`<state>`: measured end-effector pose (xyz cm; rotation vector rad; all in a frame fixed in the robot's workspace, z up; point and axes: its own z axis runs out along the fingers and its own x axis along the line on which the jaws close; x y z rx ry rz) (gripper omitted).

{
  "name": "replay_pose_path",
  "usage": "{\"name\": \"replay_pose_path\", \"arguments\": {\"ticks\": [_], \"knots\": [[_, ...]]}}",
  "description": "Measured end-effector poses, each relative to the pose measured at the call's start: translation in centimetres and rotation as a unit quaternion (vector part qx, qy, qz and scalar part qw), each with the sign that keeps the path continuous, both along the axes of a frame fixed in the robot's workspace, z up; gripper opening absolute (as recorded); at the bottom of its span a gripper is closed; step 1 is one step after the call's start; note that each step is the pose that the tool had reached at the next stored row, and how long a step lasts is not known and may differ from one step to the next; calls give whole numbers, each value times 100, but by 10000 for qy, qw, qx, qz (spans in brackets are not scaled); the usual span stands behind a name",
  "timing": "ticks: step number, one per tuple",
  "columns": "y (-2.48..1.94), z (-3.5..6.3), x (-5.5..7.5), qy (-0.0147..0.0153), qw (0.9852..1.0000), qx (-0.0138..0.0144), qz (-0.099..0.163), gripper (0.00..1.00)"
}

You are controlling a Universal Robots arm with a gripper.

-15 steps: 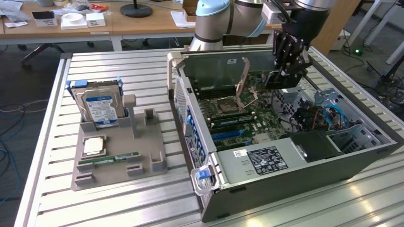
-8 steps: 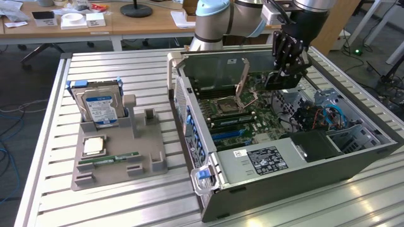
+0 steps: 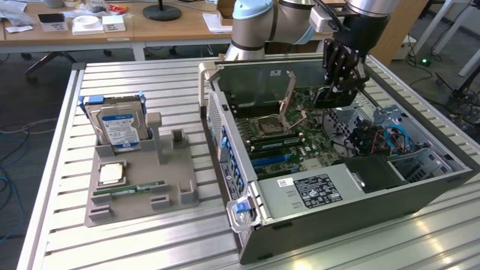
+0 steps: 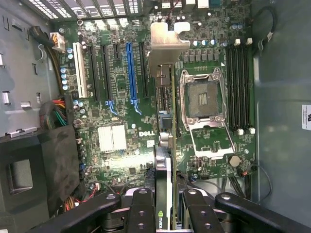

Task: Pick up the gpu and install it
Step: 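Insert the gpu into the slot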

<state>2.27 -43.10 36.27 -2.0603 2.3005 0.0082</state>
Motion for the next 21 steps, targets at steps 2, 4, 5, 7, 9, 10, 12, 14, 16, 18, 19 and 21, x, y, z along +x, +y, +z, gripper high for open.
{"name": "replay_pose_path", "arguments": {"ticks": [2, 4, 5, 7, 9, 10, 12, 14, 16, 18, 19, 21], "knots": [[0, -1, -9, 0, 10000, 0, -1, 27], [0, -1, -33, -3, 10000, 1, 0, 27], [0, -1, -45, -4, 10000, 1, 0, 27], [0, -1, -71, -7, 10000, 1, 0, 27], [0, -2, -90, -10, 10000, 1, 0, 27], [0, -3, -93, -12, 10000, 1, 0, 27], [-7, -9, -94, -13, 10000, 1, 3, 27], [-23, -13, -94, -13, 10000, 1, 9, 27], [-43, -16, -94, -13, 10000, 1, 14, 27], [-51, -23, -99, -13, 10000, 2, 14, 27], [-52, -27, -105, -13, 10000, 1, 15, 27], [-54, -36, -122, -13, 10000, 1, 15, 27]]}}
